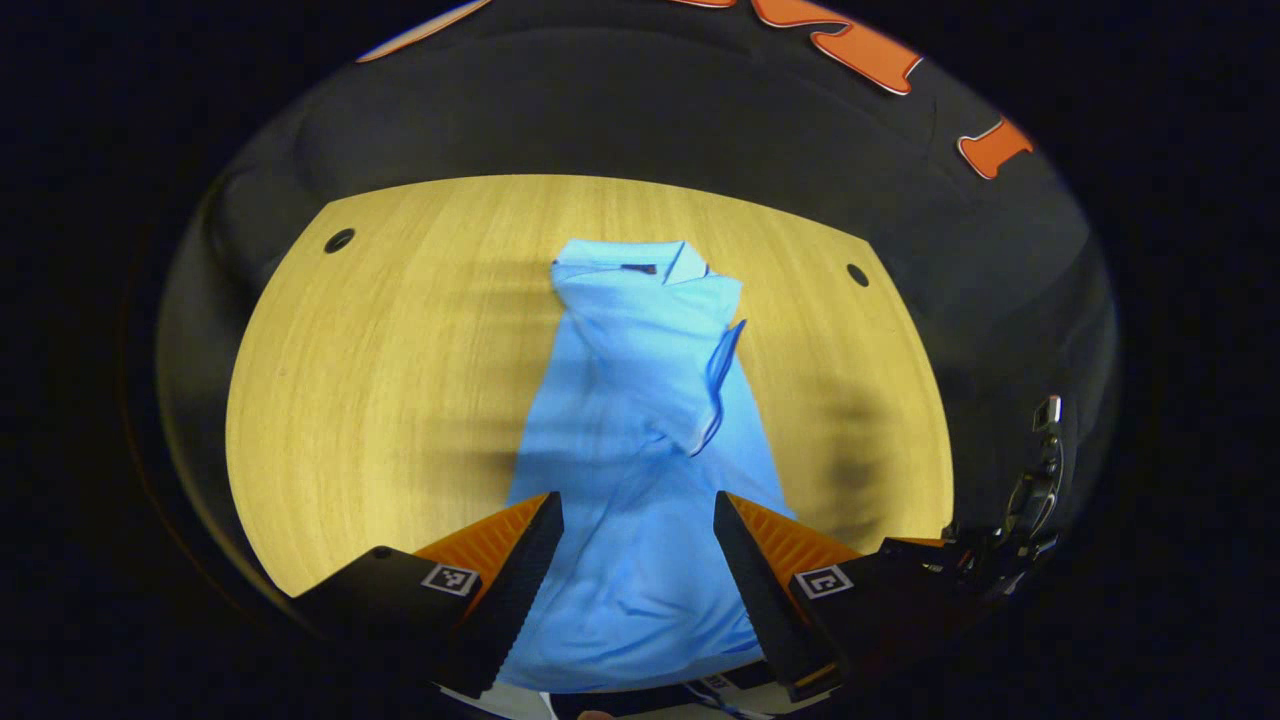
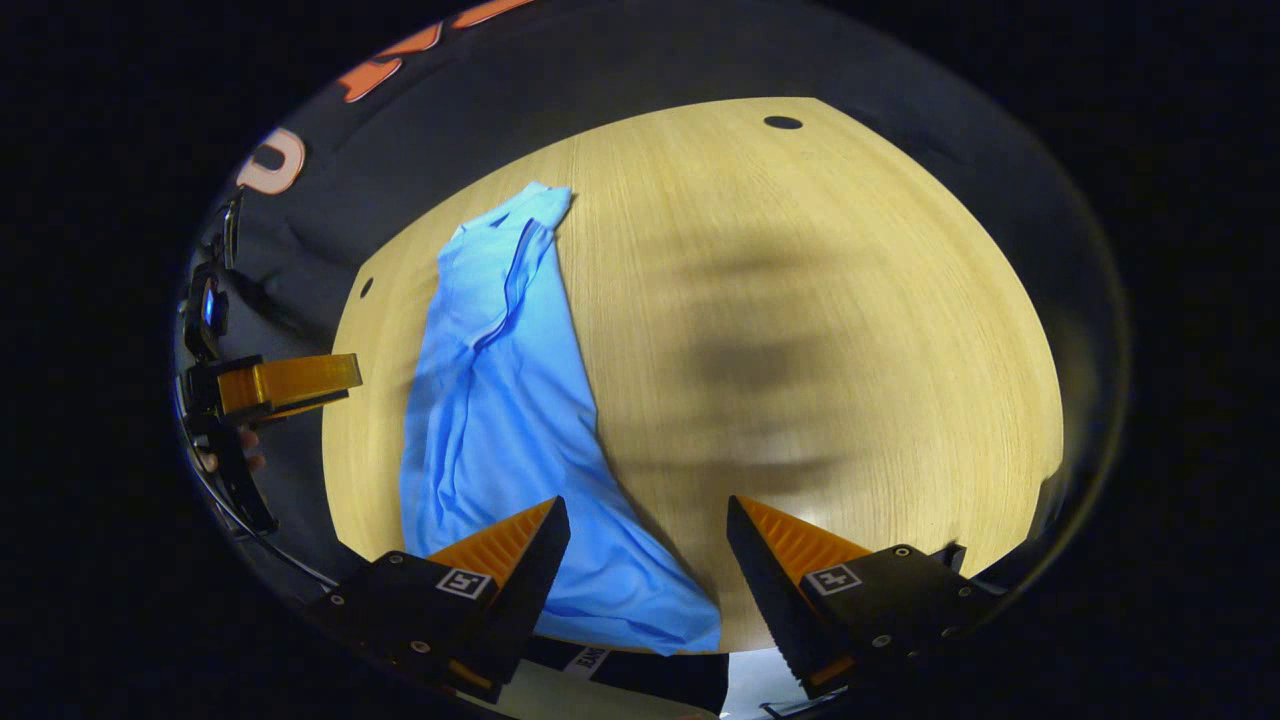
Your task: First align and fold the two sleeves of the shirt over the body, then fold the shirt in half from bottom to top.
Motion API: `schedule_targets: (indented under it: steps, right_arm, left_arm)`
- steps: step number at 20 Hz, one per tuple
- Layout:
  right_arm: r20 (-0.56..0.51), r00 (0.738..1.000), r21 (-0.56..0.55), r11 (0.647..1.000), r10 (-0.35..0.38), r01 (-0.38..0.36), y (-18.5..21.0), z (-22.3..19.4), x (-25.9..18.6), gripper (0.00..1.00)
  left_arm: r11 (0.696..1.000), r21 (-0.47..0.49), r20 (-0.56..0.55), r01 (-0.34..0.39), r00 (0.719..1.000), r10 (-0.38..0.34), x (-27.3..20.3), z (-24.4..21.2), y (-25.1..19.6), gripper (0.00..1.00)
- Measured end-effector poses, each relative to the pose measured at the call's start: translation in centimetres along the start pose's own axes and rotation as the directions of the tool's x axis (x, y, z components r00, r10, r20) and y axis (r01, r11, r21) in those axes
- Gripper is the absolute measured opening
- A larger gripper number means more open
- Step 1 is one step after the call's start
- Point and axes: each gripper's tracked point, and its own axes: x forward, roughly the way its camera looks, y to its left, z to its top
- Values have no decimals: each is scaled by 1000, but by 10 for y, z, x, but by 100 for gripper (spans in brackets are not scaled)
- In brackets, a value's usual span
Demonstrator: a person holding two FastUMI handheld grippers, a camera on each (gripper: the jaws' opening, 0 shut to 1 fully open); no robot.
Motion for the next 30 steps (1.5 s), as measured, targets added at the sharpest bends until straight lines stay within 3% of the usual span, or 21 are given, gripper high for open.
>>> schedule_targets:
  steps: [6,9,16,22,30]
  right_arm:
    - [-85,995,-106,994,-44,35,9,-49,9,98]
    - [-131,989,-149,988,-62,42,11,-75,10,98]
    - [-161,979,-196,976,-128,95,1,-107,5,98]
    - [-205,964,-202,971,-167,126,-5,-135,11,98]
    - [-213,951,-246,954,-224,170,-7,-142,19,98]
  left_arm:
    - [998,-48,-48,-44,998,42,-15,-73,50,100]
    - [997,-73,-91,-37,995,30,-16,-118,56,99]
    - [998,-2,-206,-70,976,68,-16,-206,72,99]
    - [995,-8,-239,-99,966,95,-9,-230,75,100]
    - [987,-14,-295,-162,944,151,8,-261,76,100]
